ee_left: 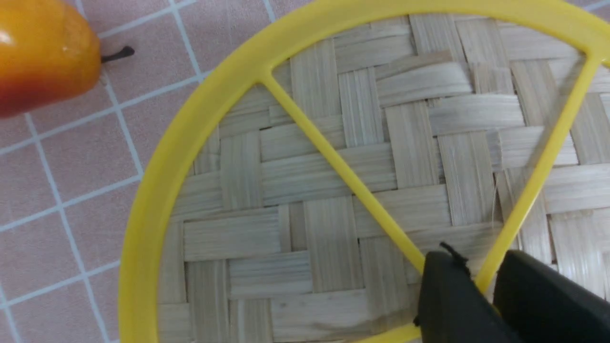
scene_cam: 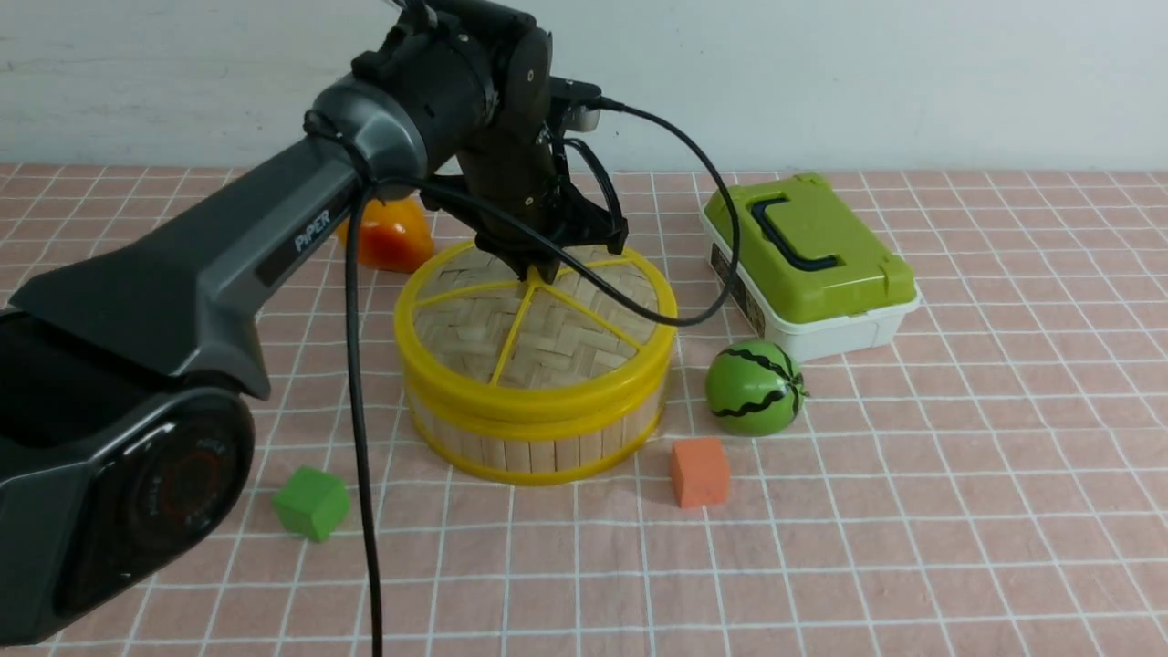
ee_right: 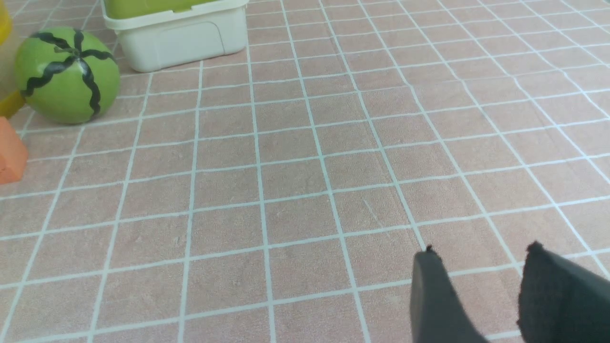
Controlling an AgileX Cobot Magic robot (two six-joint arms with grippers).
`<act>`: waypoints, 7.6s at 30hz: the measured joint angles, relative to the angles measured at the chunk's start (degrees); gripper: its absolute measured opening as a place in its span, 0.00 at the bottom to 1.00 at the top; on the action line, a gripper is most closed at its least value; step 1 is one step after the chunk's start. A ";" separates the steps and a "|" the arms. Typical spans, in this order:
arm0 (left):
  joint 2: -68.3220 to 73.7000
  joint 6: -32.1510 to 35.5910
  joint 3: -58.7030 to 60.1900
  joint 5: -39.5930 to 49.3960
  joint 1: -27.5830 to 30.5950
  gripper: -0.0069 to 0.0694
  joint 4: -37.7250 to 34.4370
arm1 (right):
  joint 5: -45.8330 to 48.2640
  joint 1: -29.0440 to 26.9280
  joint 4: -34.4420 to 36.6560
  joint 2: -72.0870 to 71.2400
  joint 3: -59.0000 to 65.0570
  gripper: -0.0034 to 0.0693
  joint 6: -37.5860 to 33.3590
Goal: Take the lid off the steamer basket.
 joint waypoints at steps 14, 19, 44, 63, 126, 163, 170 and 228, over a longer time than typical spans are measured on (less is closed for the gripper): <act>-12.60 0.00 0.00 3.45 2.16 0.24 6.92 | 0.00 0.00 0.00 0.00 0.00 0.38 0.00; -15.12 -0.93 1.40 5.75 7.42 0.24 9.96 | 0.00 0.00 0.00 0.00 0.00 0.38 0.00; -8.66 -9.86 30.78 -16.08 21.65 0.24 8.36 | 0.00 0.00 0.00 0.00 0.00 0.38 0.00; -26.96 -6.99 30.85 -19.58 21.65 0.27 2.95 | 0.00 0.00 0.00 0.00 0.00 0.38 0.00; -131.33 2.97 134.69 -42.66 23.98 0.08 -11.89 | 0.00 0.00 0.06 0.00 0.00 0.38 0.00; -131.33 1.91 134.69 -42.58 23.98 0.10 -11.43 | 0.00 0.00 0.01 0.00 0.00 0.38 0.00; -131.33 1.91 134.69 -42.58 23.98 0.11 -11.43 | 0.00 0.00 0.01 0.00 0.00 0.38 0.00; -131.33 1.91 134.69 -42.58 23.98 0.19 -11.43 | 0.00 0.00 -0.01 0.00 0.00 0.38 0.00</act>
